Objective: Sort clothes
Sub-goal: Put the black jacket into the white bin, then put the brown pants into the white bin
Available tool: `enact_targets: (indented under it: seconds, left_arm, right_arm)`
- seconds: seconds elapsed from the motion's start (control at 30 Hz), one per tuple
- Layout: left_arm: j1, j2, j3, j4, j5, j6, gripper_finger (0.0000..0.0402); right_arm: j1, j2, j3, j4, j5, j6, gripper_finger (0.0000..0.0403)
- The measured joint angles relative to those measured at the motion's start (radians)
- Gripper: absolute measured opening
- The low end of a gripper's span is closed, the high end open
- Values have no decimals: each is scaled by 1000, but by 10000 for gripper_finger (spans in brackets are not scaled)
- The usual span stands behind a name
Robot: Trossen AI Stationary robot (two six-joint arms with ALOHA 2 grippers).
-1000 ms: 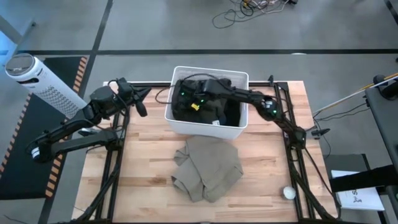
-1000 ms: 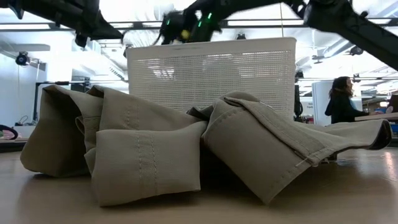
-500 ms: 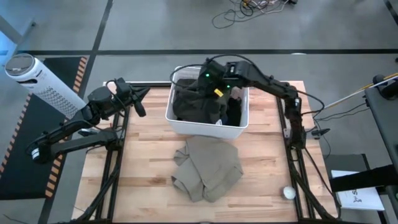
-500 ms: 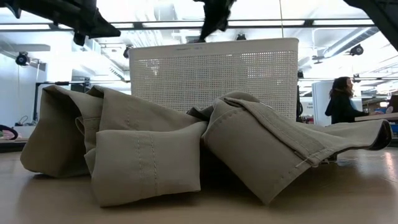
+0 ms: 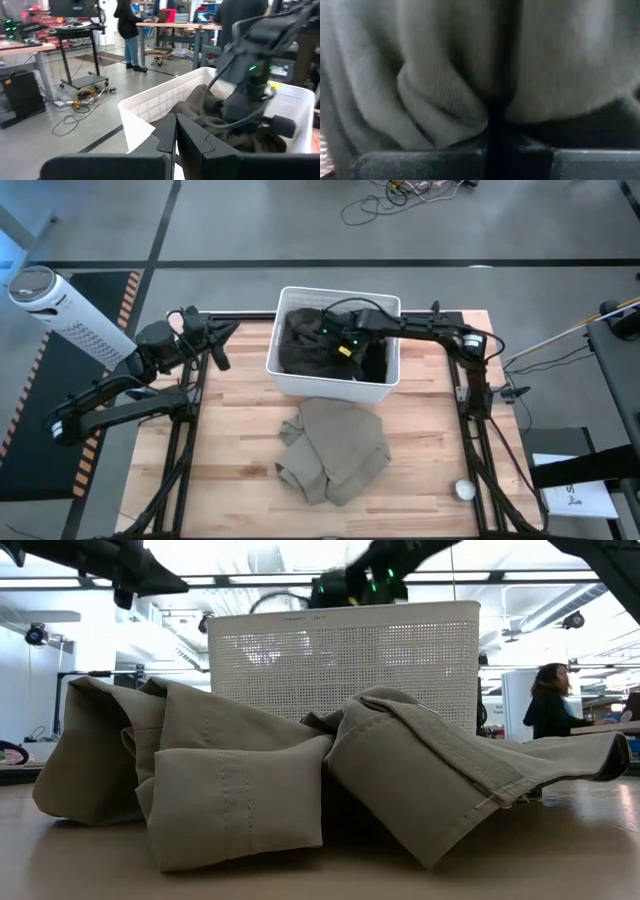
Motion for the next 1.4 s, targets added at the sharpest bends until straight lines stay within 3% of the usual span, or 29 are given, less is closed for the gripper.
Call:
enact_targets:
  seconds: [0.13,0.27,0.43,0.7,0.87,1.17,1.4]
  left_arm:
    - [0,1,0,14,34,19,0]
    - [0,7,0,46,154,72,0]
    - [-24,13,0,58,341,219,0]
    - [-203,63,0,27,354,352,0]
    - [-388,156,0,9,207,383,0]
    - [-856,429,0,-14,-198,344,0]
    - [-1076,611,9,11,-263,155,0]
  right_arm:
    - [-16,-4,-69,18,-14,0,0]
    - [-19,-39,-55,-11,-6,0,0]
    - [-19,-123,58,-50,5,0,3]
    - [-19,-220,308,-171,104,1,54]
    - [-17,-274,415,-189,108,4,105]
    - [-17,-355,459,-239,107,38,173]
    - [-17,-362,457,-290,105,40,188]
